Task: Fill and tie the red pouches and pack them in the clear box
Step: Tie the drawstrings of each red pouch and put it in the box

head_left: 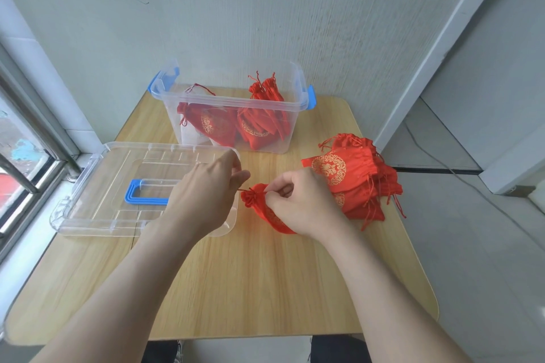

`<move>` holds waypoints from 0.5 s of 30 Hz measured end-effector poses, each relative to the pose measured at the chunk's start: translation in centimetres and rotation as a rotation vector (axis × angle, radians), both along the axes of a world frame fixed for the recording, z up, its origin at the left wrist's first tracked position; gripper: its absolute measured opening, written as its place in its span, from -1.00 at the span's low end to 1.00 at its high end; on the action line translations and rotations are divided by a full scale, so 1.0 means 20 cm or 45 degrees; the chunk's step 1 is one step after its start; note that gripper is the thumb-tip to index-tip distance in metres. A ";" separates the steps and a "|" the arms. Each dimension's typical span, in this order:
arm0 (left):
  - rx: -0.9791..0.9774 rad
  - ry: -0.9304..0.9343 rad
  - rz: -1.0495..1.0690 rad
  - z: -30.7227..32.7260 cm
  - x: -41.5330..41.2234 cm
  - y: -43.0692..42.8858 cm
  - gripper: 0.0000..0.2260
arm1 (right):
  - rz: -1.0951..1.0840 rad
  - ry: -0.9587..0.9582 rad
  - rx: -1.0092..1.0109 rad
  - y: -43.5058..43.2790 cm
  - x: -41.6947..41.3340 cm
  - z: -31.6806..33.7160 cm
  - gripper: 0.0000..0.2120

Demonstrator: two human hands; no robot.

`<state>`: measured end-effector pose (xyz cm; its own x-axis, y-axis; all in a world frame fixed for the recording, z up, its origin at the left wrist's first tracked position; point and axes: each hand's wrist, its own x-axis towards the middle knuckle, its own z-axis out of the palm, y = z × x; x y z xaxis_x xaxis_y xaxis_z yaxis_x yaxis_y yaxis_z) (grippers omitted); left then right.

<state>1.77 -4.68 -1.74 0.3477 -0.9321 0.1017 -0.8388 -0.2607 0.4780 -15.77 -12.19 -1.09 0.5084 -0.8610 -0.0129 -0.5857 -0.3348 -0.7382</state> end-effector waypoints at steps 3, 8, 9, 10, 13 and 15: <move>-0.065 -0.086 -0.038 0.00 -0.01 0.01 -0.75 | -0.034 -0.002 -0.003 0.01 0.01 0.00 -0.91; -0.096 0.005 -0.146 0.06 -0.03 0.03 -0.63 | -0.064 -0.047 0.047 0.01 0.01 0.00 -0.90; -0.107 0.002 -0.179 0.05 -0.02 0.03 -0.65 | -0.069 -0.049 0.059 0.01 0.01 0.00 -0.90; -0.128 -0.010 -0.199 0.05 -0.02 0.03 -0.69 | -0.073 -0.050 0.064 0.00 0.02 0.00 -0.89; -0.208 -0.007 -0.208 0.03 -0.01 0.01 -0.82 | -0.084 -0.057 0.080 0.01 0.02 0.00 -0.87; -0.201 0.030 -0.182 0.02 -0.01 0.00 -0.85 | -0.083 -0.064 0.089 0.01 0.02 0.00 -0.87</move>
<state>1.60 -4.59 -1.35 0.2167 -0.9454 0.2436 -0.8501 -0.0601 0.5231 -15.29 -12.02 -1.06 0.4530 -0.8901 -0.0502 -0.5664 -0.2438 -0.7873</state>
